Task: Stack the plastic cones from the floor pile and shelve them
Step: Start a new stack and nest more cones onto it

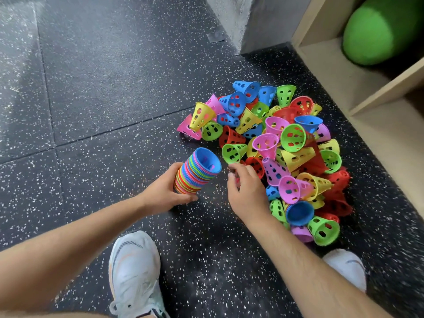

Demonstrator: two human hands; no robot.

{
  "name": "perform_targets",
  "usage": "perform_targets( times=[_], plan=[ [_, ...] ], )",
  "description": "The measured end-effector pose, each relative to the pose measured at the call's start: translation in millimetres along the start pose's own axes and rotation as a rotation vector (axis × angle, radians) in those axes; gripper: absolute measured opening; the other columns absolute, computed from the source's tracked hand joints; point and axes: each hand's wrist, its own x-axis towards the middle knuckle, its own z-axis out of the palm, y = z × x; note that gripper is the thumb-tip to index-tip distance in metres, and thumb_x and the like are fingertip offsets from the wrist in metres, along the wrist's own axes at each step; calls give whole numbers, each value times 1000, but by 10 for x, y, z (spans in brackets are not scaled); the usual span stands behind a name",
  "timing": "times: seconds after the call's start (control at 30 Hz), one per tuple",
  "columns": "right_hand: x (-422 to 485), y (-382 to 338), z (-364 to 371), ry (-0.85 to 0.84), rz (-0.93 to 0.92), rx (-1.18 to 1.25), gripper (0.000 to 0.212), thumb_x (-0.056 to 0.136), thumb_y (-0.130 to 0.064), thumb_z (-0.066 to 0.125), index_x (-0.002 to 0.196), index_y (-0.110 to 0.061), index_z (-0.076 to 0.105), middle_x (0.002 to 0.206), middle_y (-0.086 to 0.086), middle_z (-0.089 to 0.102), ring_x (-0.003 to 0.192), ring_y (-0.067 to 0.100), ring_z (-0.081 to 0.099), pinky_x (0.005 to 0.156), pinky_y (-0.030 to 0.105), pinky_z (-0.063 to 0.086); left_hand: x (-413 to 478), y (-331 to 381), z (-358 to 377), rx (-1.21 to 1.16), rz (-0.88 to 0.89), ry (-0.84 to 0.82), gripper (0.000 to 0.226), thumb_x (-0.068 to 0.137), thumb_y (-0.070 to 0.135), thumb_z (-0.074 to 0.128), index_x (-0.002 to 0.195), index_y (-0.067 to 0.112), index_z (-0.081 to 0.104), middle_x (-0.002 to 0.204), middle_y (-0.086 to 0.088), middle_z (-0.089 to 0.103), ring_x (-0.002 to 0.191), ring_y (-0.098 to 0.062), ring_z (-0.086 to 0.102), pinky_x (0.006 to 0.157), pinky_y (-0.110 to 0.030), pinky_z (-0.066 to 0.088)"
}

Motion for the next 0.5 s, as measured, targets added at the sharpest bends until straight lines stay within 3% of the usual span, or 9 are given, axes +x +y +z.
perform_targets(
  times=[0.1,0.23,0.4,0.5],
  plan=[
    [32,176,-57,5,134,-79,32,100,-28,46,132,-24,52,110,2,55,94,24,59,76,39,53,72,77,138,-4,21,-48,84,71,32,95,136,35,43,117,7,68,103,-5,69,93,-27,55],
    [103,319,-100,-135,265,-165,47,101,-36,44,147,-28,40,123,10,56,107,30,58,89,44,53,103,68,237,31,12,-104,89,63,52,89,137,44,41,117,12,67,107,-9,68,97,-41,58],
    [116,365,-70,-164,310,-145,50,101,-37,46,149,-25,39,132,8,55,114,29,57,93,43,49,148,62,243,72,12,-140,90,64,56,89,138,48,38,120,14,66,111,-10,67,101,-45,55],
    [96,379,-44,-111,296,-121,41,101,-38,47,139,-23,49,121,6,59,107,27,58,86,39,50,162,76,243,40,4,-129,87,66,48,92,137,44,41,117,12,68,108,-9,69,100,-43,56]
  ],
)
